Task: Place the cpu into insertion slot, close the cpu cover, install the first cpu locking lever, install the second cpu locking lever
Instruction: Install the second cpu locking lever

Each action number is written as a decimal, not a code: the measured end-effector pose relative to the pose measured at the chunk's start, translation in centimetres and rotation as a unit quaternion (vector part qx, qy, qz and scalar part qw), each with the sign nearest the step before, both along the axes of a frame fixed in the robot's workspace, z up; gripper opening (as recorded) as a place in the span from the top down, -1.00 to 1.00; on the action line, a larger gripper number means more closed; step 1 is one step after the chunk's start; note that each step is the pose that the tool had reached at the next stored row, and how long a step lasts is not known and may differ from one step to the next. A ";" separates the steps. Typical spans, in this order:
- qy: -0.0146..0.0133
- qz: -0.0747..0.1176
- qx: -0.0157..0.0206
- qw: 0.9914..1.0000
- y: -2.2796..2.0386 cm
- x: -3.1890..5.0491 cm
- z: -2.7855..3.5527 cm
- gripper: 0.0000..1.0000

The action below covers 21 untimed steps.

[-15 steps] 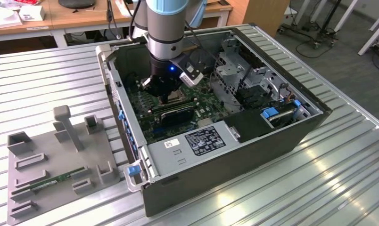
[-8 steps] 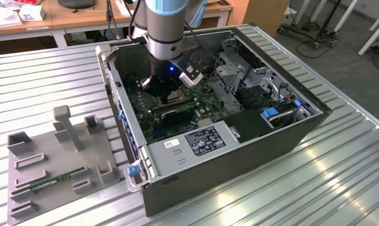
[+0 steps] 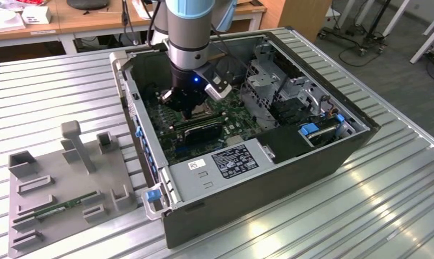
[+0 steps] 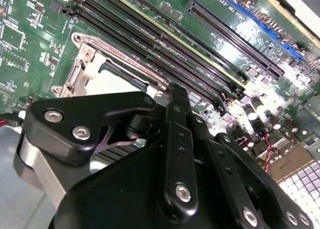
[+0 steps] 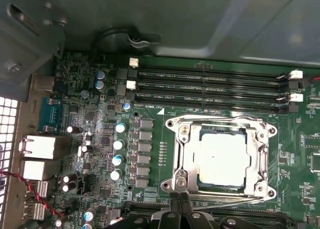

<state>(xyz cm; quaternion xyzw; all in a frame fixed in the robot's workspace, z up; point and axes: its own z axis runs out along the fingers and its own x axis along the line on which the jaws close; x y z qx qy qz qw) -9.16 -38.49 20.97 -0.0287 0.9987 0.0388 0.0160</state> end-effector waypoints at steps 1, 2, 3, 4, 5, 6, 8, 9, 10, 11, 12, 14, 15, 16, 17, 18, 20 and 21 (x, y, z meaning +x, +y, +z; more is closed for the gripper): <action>0.000 0.000 0.000 1.000 0.00 0.00 -0.08 0.79; 0.000 0.000 0.000 1.000 0.00 -0.01 -0.14 0.79; 0.000 0.000 0.001 1.000 0.00 -0.01 -0.19 0.79; 0.000 0.000 0.001 1.000 0.00 -0.01 -0.24 0.79; 0.000 0.000 0.003 1.000 -0.01 -0.02 -0.27 0.79; 0.000 0.000 0.005 1.000 0.00 -0.01 -0.31 0.79; 0.000 0.000 0.008 1.000 0.00 -0.04 -0.35 0.79; 0.000 0.000 0.010 1.000 0.00 -0.07 -0.37 0.79; 0.000 0.000 0.012 1.000 0.00 -0.10 -0.38 0.79; 0.000 0.000 0.014 1.000 0.00 -0.12 -0.39 0.79; 0.000 0.000 0.015 1.000 0.00 -0.13 -0.39 0.79; 0.000 0.000 0.016 1.000 0.01 -0.14 -0.41 0.79; 0.000 0.000 0.016 1.000 0.01 -0.14 -0.43 0.79; 0.000 0.000 0.017 1.000 0.00 -0.14 -0.44 0.79; 0.000 0.000 0.017 1.000 0.00 -0.14 -0.46 0.79; 0.000 0.000 0.017 1.000 -0.01 -0.15 -0.48 0.79; 0.000 0.000 0.017 1.000 -0.01 -0.15 -0.55 0.79; 0.000 0.000 0.017 1.000 -0.01 -0.15 -0.60 0.79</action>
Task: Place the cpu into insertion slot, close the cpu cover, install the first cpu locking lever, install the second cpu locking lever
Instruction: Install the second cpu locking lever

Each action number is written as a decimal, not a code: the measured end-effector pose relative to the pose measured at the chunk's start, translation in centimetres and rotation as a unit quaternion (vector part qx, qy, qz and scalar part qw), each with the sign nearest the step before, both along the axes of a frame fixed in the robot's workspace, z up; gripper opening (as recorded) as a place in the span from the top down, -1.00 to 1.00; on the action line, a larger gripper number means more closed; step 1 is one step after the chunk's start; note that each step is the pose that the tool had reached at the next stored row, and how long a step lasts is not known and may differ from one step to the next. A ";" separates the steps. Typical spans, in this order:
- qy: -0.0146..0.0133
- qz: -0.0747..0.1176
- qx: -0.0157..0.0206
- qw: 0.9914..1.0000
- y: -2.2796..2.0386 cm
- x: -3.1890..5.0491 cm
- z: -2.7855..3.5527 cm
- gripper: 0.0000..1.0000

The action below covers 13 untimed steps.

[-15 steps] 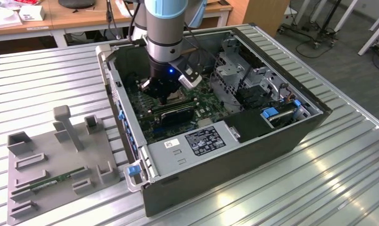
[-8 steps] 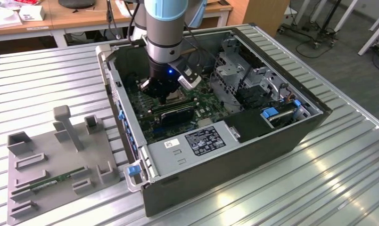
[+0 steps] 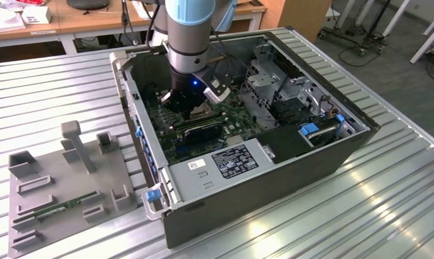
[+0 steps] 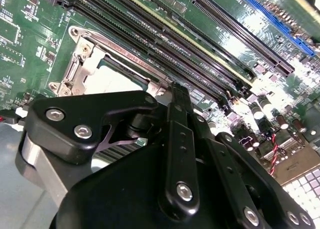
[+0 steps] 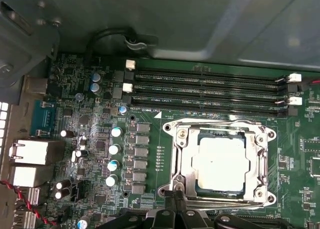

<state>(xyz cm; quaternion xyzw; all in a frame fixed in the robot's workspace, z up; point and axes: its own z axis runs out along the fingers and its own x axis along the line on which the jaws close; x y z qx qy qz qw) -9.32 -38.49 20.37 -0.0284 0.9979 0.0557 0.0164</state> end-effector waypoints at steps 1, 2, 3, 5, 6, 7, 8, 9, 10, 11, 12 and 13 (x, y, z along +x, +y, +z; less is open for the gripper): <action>0.000 0.000 0.000 1.000 0.00 -0.01 -0.04 0.79; 0.000 0.000 0.000 1.000 0.00 -0.03 -0.08 0.79; 0.000 0.000 0.000 1.000 0.00 -0.06 -0.12 0.79; 0.000 0.000 0.000 1.000 0.00 -0.12 -0.21 0.79; 0.000 0.000 0.000 1.000 0.00 -0.16 -0.25 0.79; 0.000 0.000 0.000 1.000 0.00 -0.20 -0.29 0.79; 0.000 0.000 0.000 1.000 0.00 -0.24 -0.32 0.79; 0.000 0.000 0.000 1.000 0.00 -0.27 -0.35 0.79; 0.000 0.000 0.000 1.000 0.00 -0.29 -0.38 0.79; 0.000 0.000 0.000 1.000 0.00 -0.30 -0.42 0.79; 0.000 0.000 0.000 1.000 0.00 -0.31 -0.46 0.79; 0.000 0.000 0.000 1.000 0.00 -0.32 -0.51 0.79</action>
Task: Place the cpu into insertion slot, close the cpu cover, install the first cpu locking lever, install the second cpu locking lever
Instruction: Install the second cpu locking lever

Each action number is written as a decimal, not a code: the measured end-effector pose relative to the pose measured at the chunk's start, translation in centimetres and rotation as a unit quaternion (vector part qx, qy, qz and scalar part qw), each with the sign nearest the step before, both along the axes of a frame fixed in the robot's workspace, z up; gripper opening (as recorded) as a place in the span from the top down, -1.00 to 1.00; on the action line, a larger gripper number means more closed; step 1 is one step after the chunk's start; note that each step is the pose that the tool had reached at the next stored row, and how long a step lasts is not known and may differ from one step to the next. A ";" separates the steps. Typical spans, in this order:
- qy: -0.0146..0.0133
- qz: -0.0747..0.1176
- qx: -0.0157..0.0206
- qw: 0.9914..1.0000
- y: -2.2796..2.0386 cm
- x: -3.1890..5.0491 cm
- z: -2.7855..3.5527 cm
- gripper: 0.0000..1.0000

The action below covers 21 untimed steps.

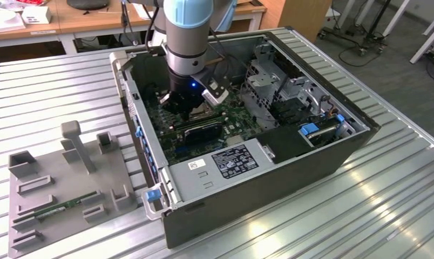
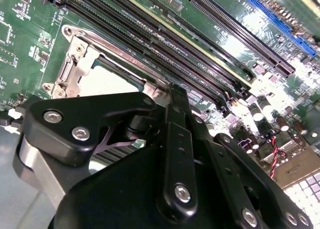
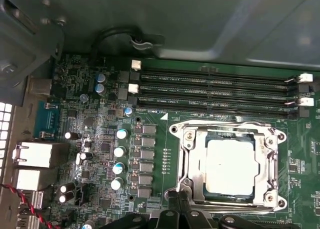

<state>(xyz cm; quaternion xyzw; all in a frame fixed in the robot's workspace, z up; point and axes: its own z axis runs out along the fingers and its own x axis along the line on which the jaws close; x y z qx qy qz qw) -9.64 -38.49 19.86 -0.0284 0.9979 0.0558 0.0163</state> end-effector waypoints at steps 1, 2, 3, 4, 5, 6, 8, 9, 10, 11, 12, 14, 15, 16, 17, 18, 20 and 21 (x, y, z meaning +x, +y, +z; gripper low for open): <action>0.000 0.000 0.000 1.000 -0.01 -0.01 -0.03 0.79; 0.000 0.000 0.000 1.000 -0.01 -0.01 -0.06 0.79; 0.000 0.000 0.001 1.000 0.00 -0.01 -0.10 0.79; 0.000 0.000 0.001 1.000 0.01 0.00 -0.15 0.79; 0.000 0.000 0.001 1.000 0.01 0.00 -0.19 0.79; 0.000 0.000 0.001 1.000 0.00 -0.02 -0.22 0.79; 0.000 0.000 0.000 1.000 -0.01 -0.05 -0.26 0.79; 0.000 0.000 0.000 1.000 -0.01 -0.06 -0.28 0.79; 0.000 0.000 0.000 1.000 -0.01 -0.08 -0.30 0.79; 0.000 0.000 0.000 1.000 -0.01 -0.10 -0.32 0.79; 0.000 0.000 0.000 1.000 0.00 -0.12 -0.34 0.79; 0.000 0.000 0.000 1.000 0.00 -0.16 -0.35 0.79; 0.000 0.000 0.000 1.000 0.00 -0.17 -0.36 0.79; 0.000 0.000 0.000 1.000 -0.01 -0.18 -0.37 0.79; 0.000 0.000 0.000 1.000 -0.01 -0.18 -0.38 0.79; 0.000 0.000 0.000 1.000 -0.01 -0.19 -0.39 0.79; 0.000 0.000 0.000 1.000 -0.01 -0.21 -0.40 0.79; 0.000 0.000 0.000 1.000 0.00 -0.22 -0.41 0.79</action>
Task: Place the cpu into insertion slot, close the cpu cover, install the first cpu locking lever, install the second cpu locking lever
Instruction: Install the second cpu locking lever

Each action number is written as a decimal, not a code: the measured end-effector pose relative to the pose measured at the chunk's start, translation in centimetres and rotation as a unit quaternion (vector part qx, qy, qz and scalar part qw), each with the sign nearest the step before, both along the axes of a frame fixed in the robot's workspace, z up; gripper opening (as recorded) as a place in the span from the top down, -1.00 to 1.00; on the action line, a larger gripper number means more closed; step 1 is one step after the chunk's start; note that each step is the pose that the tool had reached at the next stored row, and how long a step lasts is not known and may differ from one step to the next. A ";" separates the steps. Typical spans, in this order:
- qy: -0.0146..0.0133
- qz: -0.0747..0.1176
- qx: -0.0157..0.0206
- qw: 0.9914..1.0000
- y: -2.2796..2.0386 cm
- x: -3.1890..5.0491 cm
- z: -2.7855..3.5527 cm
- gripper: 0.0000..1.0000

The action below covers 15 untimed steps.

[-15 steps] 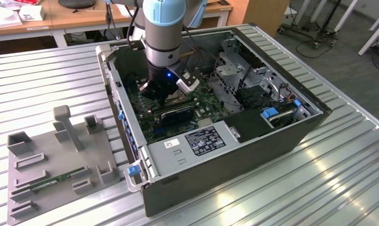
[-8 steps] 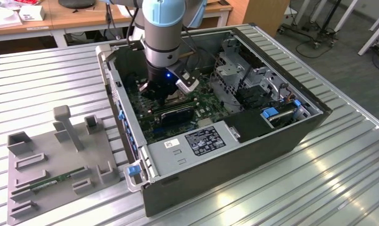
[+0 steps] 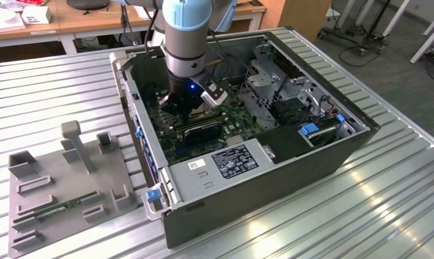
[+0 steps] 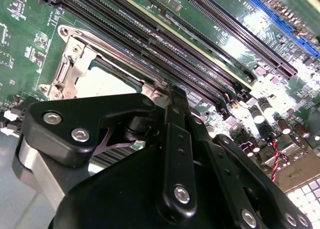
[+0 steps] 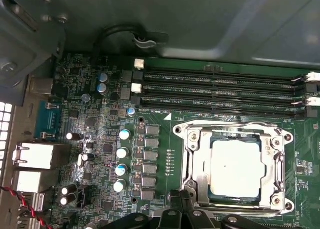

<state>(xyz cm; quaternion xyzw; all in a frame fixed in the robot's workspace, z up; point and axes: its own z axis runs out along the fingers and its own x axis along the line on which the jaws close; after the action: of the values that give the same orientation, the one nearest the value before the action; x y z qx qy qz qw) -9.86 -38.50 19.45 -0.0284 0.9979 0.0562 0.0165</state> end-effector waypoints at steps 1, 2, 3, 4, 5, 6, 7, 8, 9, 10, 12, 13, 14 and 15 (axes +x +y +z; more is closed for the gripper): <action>0.000 0.000 0.000 1.000 0.00 -0.02 0.00 0.79; 0.000 0.000 0.000 1.000 0.00 -0.04 -0.01 0.79; 0.000 0.000 0.000 1.000 0.00 -0.07 -0.01 0.79; 0.000 0.000 0.000 1.000 0.00 -0.11 -0.01 0.79; 0.000 0.000 0.000 1.000 0.00 -0.16 -0.01 0.79; 0.000 0.000 0.000 1.000 0.00 -0.23 -0.01 0.79; 0.000 0.000 0.000 1.000 0.00 -0.28 -0.01 0.79; 0.000 0.000 0.000 1.000 0.01 -0.33 -0.01 0.79; 0.000 0.000 0.000 1.000 0.01 -0.36 -0.01 0.79; 0.000 0.000 0.000 1.000 0.00 -0.38 -0.01 0.79; 0.000 0.000 0.000 1.000 0.00 -0.43 -0.01 0.79; 0.000 0.000 0.000 1.000 0.00 -0.46 -0.01 0.79; 0.000 0.000 0.000 1.000 0.00 -0.47 -0.01 0.79; 0.000 0.000 0.000 1.000 0.00 -0.47 0.00 0.79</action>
<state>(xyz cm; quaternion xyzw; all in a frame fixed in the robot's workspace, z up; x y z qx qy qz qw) -10.33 -38.50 19.45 -0.0285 0.9979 0.0562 0.0167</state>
